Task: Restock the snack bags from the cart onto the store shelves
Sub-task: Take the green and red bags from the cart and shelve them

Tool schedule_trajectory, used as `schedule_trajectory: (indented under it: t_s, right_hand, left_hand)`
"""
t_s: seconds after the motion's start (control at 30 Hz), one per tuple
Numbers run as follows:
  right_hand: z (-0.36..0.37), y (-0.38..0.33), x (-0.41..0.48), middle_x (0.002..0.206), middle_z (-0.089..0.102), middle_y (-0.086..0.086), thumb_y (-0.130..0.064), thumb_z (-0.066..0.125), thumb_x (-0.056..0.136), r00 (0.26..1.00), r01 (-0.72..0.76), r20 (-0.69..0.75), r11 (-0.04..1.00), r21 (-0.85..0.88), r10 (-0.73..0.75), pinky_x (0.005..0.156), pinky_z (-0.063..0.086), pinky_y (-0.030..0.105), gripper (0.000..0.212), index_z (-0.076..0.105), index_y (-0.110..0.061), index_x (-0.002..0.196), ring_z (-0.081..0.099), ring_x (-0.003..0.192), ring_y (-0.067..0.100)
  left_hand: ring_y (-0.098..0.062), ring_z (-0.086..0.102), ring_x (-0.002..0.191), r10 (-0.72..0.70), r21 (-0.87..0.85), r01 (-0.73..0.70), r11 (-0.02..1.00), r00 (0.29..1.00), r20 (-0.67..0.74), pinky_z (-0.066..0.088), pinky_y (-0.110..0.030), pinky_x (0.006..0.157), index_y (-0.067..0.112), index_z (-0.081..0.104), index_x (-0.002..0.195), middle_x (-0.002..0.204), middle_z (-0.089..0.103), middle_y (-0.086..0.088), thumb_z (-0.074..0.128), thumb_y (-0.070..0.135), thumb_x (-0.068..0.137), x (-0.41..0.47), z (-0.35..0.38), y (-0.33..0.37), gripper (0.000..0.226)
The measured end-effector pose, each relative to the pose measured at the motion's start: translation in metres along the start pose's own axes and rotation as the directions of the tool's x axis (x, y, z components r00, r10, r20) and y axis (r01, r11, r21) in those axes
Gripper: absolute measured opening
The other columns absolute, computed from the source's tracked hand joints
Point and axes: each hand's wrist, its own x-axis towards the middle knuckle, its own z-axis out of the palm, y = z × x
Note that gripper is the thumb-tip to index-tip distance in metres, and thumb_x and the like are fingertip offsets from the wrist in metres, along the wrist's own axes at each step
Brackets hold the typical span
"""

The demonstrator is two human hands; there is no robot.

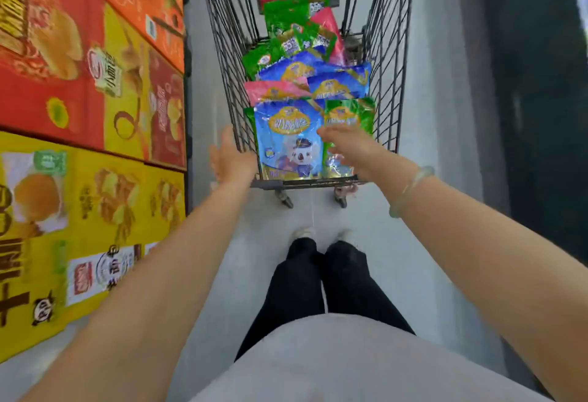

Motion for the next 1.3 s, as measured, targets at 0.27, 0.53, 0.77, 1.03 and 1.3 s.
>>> schedule_trajectory:
  t_s: [0.27,0.53,0.77,1.03,1.3]
  right_hand:
    - [-0.016,0.026,0.024,0.146,0.041,0.002,-0.029,0.053,0.093,0.987,-0.150,-0.051,0.989,0.014,0.150,0.092,0.029,0.033,0.054,0.035,-0.023,0.144,0.042,0.131,0.022]
    - [-0.052,0.031,0.042,0.130,0.050,0.011,-0.013,0.053,0.089,0.877,-0.048,-0.470,0.991,0.127,0.103,0.075,0.040,0.027,0.049,0.041,-0.009,0.136,0.052,0.101,0.023]
    - [-0.061,0.044,0.044,0.116,0.046,0.012,-0.006,0.049,0.086,0.729,-0.161,-0.641,0.971,0.180,0.239,0.075,0.041,0.033,0.028,0.045,-0.003,0.113,0.040,0.092,0.024]
    - [-0.082,0.058,0.048,0.117,0.059,0.021,-0.002,0.039,0.089,0.826,-0.283,-0.560,0.909,-0.305,0.069,0.072,0.036,0.030,0.031,0.053,-0.001,0.116,0.057,0.106,0.036]
    - [-0.130,0.059,0.059,0.088,0.058,0.016,0.002,0.044,0.084,0.851,-0.288,-0.524,0.861,-0.419,0.030,0.067,0.045,0.031,0.013,0.054,-0.006,0.085,0.056,0.078,0.028]
  left_hand:
    - [-0.023,0.049,0.123,0.029,0.086,-0.040,0.995,0.991,0.131,0.040,-0.022,0.093,0.021,0.008,0.152,0.143,0.045,-0.007,0.045,-0.007,0.090,-0.007,0.010,-0.018,0.077]
    - [-0.018,0.052,0.087,0.150,0.244,-0.175,0.954,0.982,0.117,0.045,-0.030,0.079,0.031,0.001,0.151,0.102,0.057,-0.007,0.048,0.004,0.093,0.007,0.008,-0.033,0.079]
    - [-0.030,0.062,0.094,0.138,0.405,-0.222,0.887,0.964,0.228,0.050,-0.035,0.074,0.035,-0.009,0.149,0.100,0.061,-0.013,0.056,-0.001,0.085,0.036,-0.002,-0.018,0.097]
    - [-0.031,0.063,0.095,0.217,0.456,-0.350,0.818,0.922,0.320,0.054,-0.039,0.085,0.037,-0.017,0.146,0.107,0.065,-0.017,0.067,0.010,0.083,0.041,0.000,-0.024,0.109]
    - [-0.031,0.063,0.099,0.249,0.428,-0.369,0.825,0.917,0.311,0.052,-0.038,0.085,0.031,-0.012,0.149,0.109,0.065,-0.018,0.068,0.009,0.083,0.034,0.027,-0.008,0.106]
